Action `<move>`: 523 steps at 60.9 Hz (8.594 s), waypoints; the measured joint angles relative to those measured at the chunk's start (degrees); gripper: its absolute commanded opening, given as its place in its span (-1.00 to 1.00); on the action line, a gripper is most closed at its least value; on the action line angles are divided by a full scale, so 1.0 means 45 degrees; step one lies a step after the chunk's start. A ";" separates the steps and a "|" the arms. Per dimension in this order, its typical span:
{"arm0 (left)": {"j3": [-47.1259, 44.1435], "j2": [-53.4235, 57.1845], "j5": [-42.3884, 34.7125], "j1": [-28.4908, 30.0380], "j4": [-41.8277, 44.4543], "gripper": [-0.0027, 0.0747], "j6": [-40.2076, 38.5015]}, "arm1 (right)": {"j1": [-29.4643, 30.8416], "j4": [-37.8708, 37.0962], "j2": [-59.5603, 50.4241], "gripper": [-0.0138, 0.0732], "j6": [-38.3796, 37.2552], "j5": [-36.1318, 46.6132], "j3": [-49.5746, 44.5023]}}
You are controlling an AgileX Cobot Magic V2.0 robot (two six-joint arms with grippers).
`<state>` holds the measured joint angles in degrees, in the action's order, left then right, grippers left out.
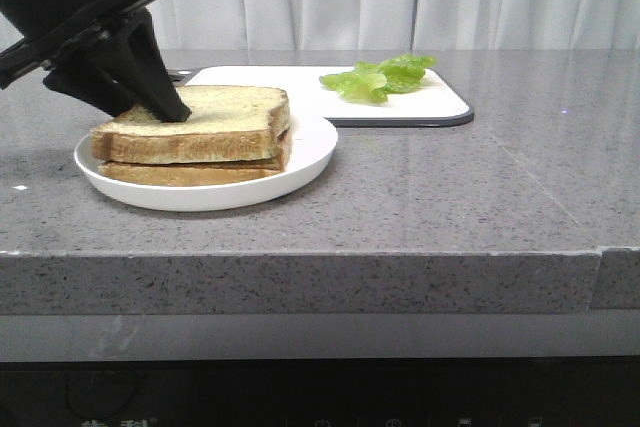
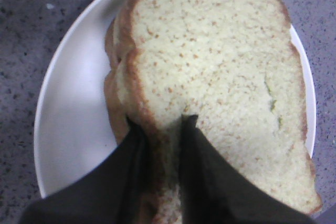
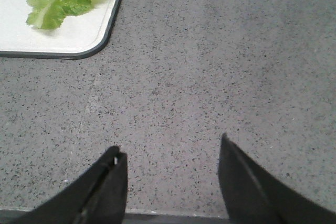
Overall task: Left arm grabs bread, right arm adds lettuce
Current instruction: 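Lower the left gripper onto the top bread slice and grasp it, then lift the top bread slice off the plate with the left gripper, then move the right gripper down to the lettuce leaf and grasp it, then carry the lettuce over the bread on the plate and release it, then raise the right gripper away from the plate, then lower the held bread slice onto the lettuce with the left gripper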
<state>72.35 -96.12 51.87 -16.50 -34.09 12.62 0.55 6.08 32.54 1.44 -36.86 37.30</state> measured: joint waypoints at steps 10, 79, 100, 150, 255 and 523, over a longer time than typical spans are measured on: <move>0.0028 0.0000 0.0000 0.0000 -0.0086 -0.98 0.0000 | 0.0000 0.0000 0.0000 0.28 0.0000 0.0000 0.0000; -0.0579 0.5867 0.0223 0.0000 0.0822 -0.98 0.0323 | 0.0000 0.0000 0.0000 0.28 0.0000 -0.0020 0.0000; -0.3275 0.9712 -0.0005 0.0864 0.1172 -0.98 0.0104 | 0.0000 0.0000 0.0000 0.28 0.0000 -0.0020 0.0000; -0.5018 1.2132 0.0043 0.3829 0.1291 -0.98 0.0070 | -0.0943 0.6141 0.7177 0.54 0.4516 -0.0842 0.4242; -0.5027 1.2132 0.0043 0.3829 0.1291 -0.98 0.0050 | -0.1401 0.9766 2.0967 -0.76 0.4985 -0.0612 1.5901; -0.3014 0.0861 0.0964 0.2627 -0.8444 -0.85 0.6898 | -0.4184 0.1241 0.3230 0.10 0.1092 -0.3876 0.3296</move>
<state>58.79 -92.25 56.21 -4.68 -72.08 43.66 -18.28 11.66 47.07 6.35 -54.30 52.13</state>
